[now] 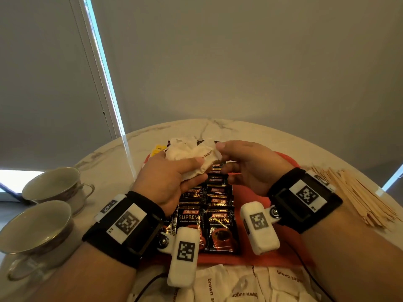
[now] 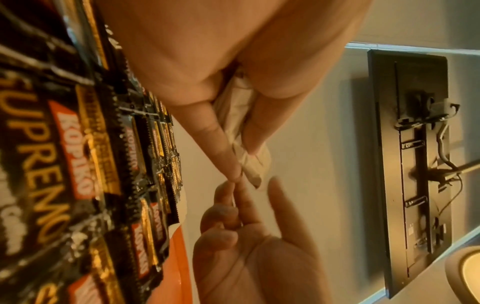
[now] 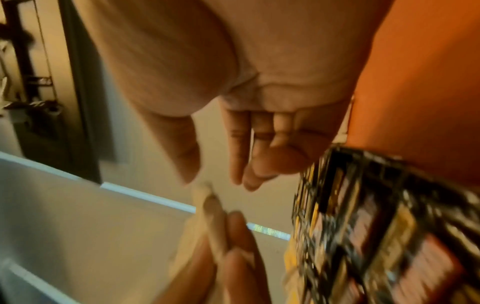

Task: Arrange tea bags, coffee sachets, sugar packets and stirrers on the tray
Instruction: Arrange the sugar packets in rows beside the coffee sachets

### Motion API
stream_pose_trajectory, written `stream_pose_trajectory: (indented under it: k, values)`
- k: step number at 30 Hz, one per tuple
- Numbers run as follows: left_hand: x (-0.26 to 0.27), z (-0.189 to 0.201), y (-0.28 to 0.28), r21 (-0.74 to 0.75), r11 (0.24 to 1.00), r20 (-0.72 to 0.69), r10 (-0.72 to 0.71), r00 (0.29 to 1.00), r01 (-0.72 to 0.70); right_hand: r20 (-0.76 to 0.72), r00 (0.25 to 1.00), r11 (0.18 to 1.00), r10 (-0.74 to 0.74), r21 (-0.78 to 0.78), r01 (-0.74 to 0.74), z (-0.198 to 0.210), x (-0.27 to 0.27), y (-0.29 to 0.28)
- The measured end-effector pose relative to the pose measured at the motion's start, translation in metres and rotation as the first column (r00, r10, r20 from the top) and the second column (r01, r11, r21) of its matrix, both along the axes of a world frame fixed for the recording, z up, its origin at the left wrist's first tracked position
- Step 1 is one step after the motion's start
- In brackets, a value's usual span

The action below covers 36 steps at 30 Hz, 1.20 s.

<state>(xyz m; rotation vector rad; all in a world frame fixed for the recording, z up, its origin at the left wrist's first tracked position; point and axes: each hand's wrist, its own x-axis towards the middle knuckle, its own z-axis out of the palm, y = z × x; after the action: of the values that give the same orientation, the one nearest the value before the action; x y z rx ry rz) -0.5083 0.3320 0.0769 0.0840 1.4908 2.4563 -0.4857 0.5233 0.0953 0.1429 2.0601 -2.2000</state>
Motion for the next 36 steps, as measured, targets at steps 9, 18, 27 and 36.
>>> stream_pose_trajectory:
  k: [9, 18, 27, 36]
  values:
    - [0.001, 0.002, -0.005, -0.010, 0.998, -0.056, 0.068, 0.996, -0.069, -0.094, 0.996, 0.995, -0.005, -0.097, -0.004, -0.011, -0.005, -0.021]
    - [-0.005, 0.000, -0.006, -0.002, 0.998, -0.073, 0.057, 0.996, -0.057, -0.123, 0.976, 0.978, -0.180, -0.131, 0.164, -0.004, -0.008, -0.020]
    - [-0.007, -0.001, -0.006, -0.002, 0.990, -0.014, 0.142, 0.990, -0.142, -0.107, 0.976, 0.967, -0.192, -0.190, 0.169, -0.006, -0.009, -0.017]
    - [-0.008, -0.003, -0.006, 0.000, 0.978, -0.018, 0.211, 0.977, -0.211, -0.007, 0.996, 0.990, -0.084, 0.112, 0.084, -0.011, -0.008, -0.015]
